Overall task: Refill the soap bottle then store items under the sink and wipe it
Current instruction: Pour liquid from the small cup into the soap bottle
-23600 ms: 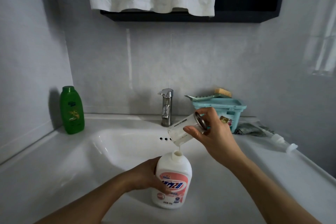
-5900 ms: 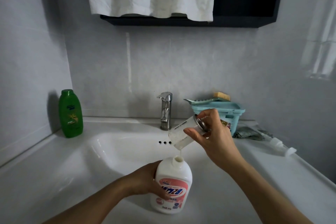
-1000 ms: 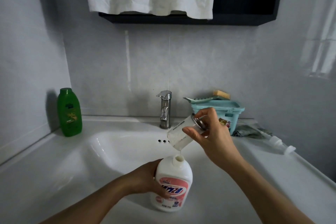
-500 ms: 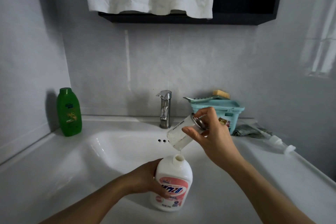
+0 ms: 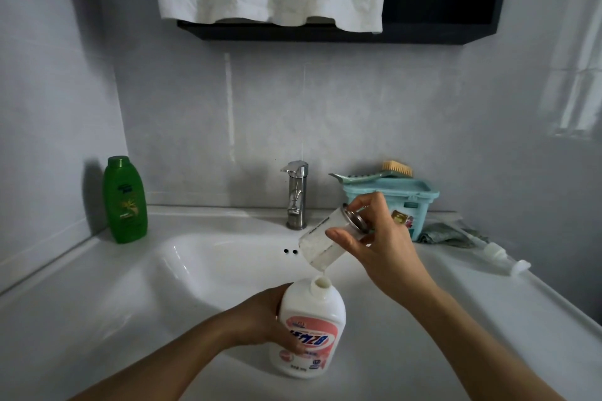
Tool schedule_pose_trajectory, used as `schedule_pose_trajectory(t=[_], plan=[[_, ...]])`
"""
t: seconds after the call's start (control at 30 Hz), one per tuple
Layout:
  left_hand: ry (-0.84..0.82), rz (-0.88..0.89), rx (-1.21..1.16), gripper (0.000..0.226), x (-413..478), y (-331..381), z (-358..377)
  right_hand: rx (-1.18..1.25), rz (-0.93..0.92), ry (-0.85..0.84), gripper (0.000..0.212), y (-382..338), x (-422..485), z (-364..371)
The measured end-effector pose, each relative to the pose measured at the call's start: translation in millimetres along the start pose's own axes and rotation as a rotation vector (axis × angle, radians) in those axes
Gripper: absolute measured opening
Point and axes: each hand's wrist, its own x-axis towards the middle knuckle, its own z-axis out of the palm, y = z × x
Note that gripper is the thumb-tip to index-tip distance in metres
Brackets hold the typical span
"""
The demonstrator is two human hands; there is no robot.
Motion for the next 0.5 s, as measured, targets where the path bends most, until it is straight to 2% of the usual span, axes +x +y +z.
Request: schedule_pose_trajectory(t=[0.5], plan=[[-0.011,0.011,-0.002,0.068,-2.2,3.4,-0.2,0.003,0.012,-0.024,0.046,-0.4,0.0,0.5]])
